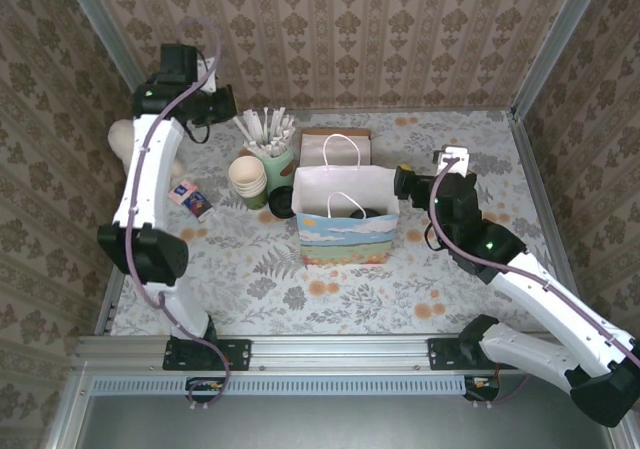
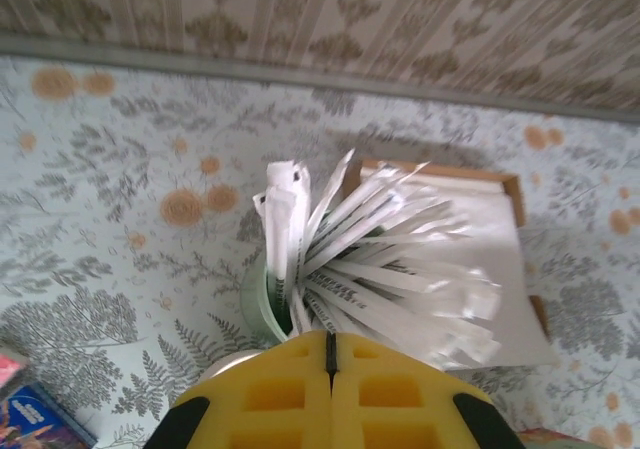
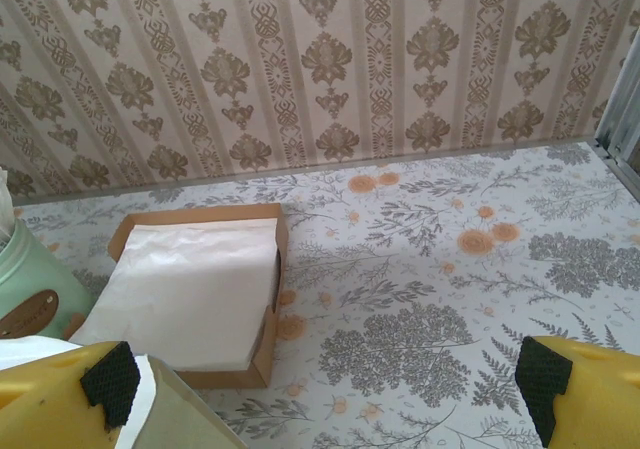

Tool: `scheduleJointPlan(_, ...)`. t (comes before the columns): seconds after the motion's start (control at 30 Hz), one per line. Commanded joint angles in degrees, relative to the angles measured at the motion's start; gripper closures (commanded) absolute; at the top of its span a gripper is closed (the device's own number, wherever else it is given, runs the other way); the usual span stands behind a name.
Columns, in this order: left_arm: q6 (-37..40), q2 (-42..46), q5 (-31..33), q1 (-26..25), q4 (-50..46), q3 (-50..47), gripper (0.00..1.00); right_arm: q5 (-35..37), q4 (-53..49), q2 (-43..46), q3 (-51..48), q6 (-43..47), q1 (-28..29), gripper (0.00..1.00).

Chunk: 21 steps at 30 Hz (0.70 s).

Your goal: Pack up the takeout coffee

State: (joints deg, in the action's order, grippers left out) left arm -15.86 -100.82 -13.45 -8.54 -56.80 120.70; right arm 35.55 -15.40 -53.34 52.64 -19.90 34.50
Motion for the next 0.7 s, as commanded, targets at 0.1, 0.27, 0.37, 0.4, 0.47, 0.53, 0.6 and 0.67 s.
scheduleJointPlan(0.1,-1.2,11.9,-1.1,0.4,0.7,-0.7,1.00,-2.0,8.2,4.9,-4.4,-2.9,-0.4,0.01)
scheduleJointPlan(0.27,-1.6,22.4,-4.4,0.3,4.8,-7.8,1.00,0.5,11.8,4.7,-6.2,-3.2,-0.6,0.02)
scheduleJointPlan(0.37,0.4,28.4,-5.1,0.3,4.8,-9.2,1.00,1.6,11.4,2.5,-5.0,-4.4,-0.6,0.02)
scheduleJointPlan(0.4,0.9,30.8,-4.6,0.3,4.9,-9.8,1.00,1.1,11.2,1.7,-4.2,-4.7,-0.6,0.02)
scheduleJointPlan(0.47,1.8,34.0,-6.3,0.3,4.1,-9.9,1.00,-0.4,11.5,0.4,-2.8,-4.4,-0.6,0.02)
scheduleJointPlan(0.53,2.6,35.2,-11.8,0.3,0.3,-7.9,1.00,-1.8,10.5,-0.6,-0.8,-3.8,-0.6,0.03)
scheduleJointPlan(0.6,2.8,35.9,-17.3,0.3,-2.8,-7.2,1.00,-2.1,8.2,-1.3,1.3,-2.8,-0.6,0.03)
scheduleJointPlan(0.67,2.7,37.5,-20.8,0.3,-2.8,-8.6,1.00,-1.3,6.1,-1.7,2.7,-2.2,-0.7,0.03)
